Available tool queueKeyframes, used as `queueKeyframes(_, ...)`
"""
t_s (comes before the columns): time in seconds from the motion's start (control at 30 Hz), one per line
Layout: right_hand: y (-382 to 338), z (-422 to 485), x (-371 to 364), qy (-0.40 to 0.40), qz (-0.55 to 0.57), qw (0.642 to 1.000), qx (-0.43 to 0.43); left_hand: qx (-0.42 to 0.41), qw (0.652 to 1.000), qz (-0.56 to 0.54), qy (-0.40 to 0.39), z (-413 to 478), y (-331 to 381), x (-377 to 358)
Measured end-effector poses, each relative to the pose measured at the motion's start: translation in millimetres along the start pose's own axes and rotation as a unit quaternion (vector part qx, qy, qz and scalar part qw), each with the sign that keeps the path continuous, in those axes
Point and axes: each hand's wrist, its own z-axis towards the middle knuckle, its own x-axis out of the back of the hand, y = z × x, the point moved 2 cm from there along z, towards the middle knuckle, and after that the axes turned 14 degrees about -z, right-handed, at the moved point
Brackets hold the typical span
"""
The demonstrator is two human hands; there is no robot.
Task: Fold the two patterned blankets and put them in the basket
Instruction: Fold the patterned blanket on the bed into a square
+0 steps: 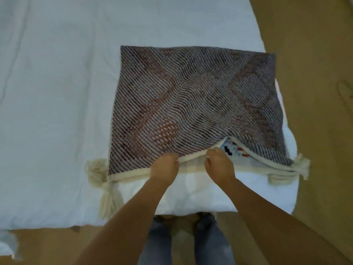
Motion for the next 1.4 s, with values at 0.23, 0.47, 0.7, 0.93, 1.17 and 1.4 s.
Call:
queueKeyframes(0.23, 108.5, 21.6, -11.0, 0.021, -0.083, 0.994, -0.063, -0.047, 0.984, 0.168, 0.023, 31.8, 34.4, -52.9)
queueKeyframes(0.47, 141.6, 43.6, -28.6, 0.002, -0.152, 0.988, 0.022, -0.004, 0.980, 0.179, 0.080, 42.9, 48.9, -80.1)
queueKeyframes(0.7, 177.4, 40.7, -29.6, -0.019, -0.163, 0.986, 0.034, 0.004, 0.988, 0.083, 0.131, 15.6, 59.2, -81.6)
queueKeyframes(0.93, 184.6, 40.4, -31.5, -0.040, -0.175, 0.984, 0.021, 0.004, 0.990, 0.069, 0.123, 5.3, 62.9, -78.0)
queueKeyframes(1.17, 184.3, 30.8, -28.6, -0.036, -0.180, 0.983, 0.003, 0.026, 0.992, 0.061, 0.108, 2.1, 59.7, -82.8)
queueKeyframes(1.4, 199.7, 8.0, -23.1, -0.011, -0.124, 0.992, 0.009, -0.012, 0.992, 0.076, 0.101, -2.5, 51.8, -66.4)
